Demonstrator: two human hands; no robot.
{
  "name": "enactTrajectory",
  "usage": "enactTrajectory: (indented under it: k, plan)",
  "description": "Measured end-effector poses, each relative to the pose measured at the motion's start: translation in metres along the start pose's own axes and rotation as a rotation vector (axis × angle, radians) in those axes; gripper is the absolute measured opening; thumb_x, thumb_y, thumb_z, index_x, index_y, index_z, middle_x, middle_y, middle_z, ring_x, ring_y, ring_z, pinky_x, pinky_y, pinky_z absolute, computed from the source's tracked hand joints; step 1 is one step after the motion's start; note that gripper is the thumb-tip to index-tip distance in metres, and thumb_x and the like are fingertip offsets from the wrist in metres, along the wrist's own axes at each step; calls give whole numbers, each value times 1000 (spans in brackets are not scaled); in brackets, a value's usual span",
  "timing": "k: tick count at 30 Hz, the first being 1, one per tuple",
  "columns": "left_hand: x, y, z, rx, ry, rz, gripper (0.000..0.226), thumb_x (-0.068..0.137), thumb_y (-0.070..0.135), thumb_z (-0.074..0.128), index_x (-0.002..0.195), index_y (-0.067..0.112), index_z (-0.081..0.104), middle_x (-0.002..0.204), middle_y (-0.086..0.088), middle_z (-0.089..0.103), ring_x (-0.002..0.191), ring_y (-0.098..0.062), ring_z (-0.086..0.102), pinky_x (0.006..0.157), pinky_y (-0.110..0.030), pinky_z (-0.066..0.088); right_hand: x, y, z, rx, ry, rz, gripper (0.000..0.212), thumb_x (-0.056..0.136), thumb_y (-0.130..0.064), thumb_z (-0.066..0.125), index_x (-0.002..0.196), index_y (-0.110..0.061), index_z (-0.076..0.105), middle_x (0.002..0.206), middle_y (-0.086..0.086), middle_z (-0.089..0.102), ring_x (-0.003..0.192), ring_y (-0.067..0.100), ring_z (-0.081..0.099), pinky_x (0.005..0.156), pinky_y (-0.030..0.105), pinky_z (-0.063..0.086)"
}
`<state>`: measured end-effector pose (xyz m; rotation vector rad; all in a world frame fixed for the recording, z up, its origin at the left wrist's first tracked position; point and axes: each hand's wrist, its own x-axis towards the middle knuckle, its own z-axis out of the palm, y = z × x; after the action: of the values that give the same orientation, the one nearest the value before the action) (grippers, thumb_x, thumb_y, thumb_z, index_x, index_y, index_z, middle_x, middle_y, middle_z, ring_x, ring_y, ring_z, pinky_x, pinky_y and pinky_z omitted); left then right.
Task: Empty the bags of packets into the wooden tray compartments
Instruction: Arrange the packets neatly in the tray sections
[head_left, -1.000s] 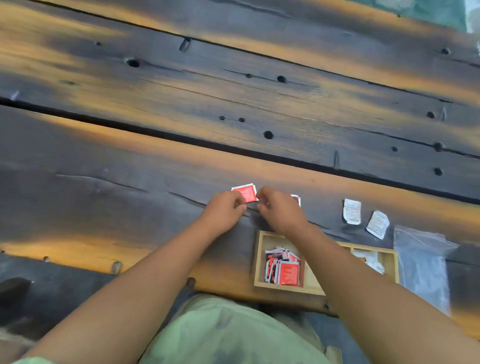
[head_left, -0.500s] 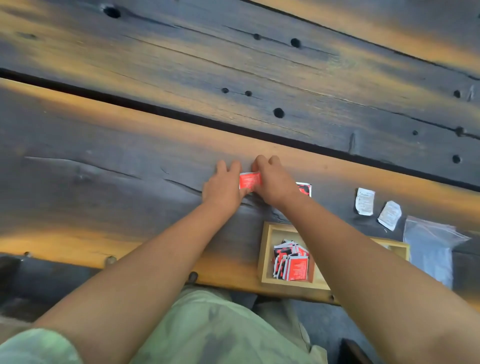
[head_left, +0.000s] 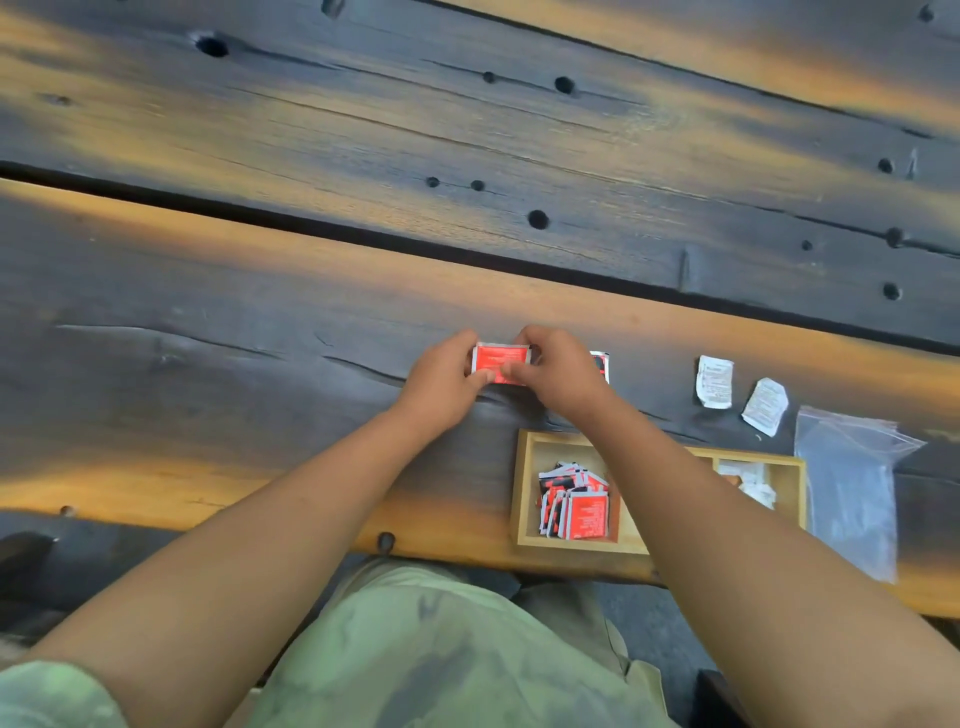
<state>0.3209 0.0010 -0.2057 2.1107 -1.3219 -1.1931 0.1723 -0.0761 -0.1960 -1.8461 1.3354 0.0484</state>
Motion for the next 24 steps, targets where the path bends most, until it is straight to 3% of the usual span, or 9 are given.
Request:
enactTrajectory:
  k: [3, 6, 10, 13, 17, 21, 24]
  plan:
    - [-10, 14, 2, -181, -88, -13, 26, 89, 13, 72, 110, 14, 57, 83, -2, 61, 67, -12, 55, 64, -28, 46, -15, 13, -9, 151, 11, 63, 14, 87, -24, 74, 86, -15, 63, 72, 0, 59, 65, 15, 55, 62, 34, 45]
    - [-23, 29, 4, -355, -170, -21, 25, 89, 4, 70, 110, 6, 58, 90, -25, 68, 56, -7, 57, 54, -22, 48, -34, 23, -19, 295, 20, 95, 16, 88, -19, 74, 87, -22, 58, 74, -1, 57, 65, 13, 56, 60, 30, 46]
    - [-45, 44, 10, -426, -230, 3, 28, 91, 6, 69, 116, 7, 56, 93, -16, 72, 66, -5, 66, 58, -17, 52, -59, 34, -33, 340, -11, 98, 18, 88, -22, 74, 93, -24, 57, 81, 1, 62, 71, 12, 60, 62, 27, 47]
    - [-56, 50, 18, -385, -243, 24, 24, 92, 12, 69, 113, 13, 57, 88, -5, 71, 67, -7, 65, 60, -23, 52, -75, 40, -36, 335, -24, 107, 20, 88, -26, 74, 98, -18, 59, 87, 8, 67, 79, 22, 67, 69, 37, 55]
    - [-70, 53, 36, -338, -203, 55, 7, 95, 9, 63, 99, 14, 59, 84, -12, 72, 63, -24, 65, 67, -43, 57, -102, 53, -38, 337, -6, 99, 13, 90, -24, 70, 97, -17, 62, 89, 13, 71, 81, 30, 71, 73, 46, 58]
    - [-86, 50, 59, -187, -248, 71, 6, 93, 14, 61, 90, 16, 57, 87, -10, 71, 75, -27, 71, 72, -45, 59, -129, 72, -30, 276, -8, 64, 11, 90, -24, 69, 86, -24, 59, 82, 6, 70, 69, 14, 63, 63, 31, 49]
    - [-95, 48, 69, 28, -208, 95, 10, 94, 24, 62, 85, 20, 61, 84, -2, 67, 79, -21, 64, 69, -34, 50, -141, 83, -22, 154, -19, 23, 11, 89, -23, 70, 84, -24, 60, 74, -4, 61, 65, 8, 53, 60, 26, 42]
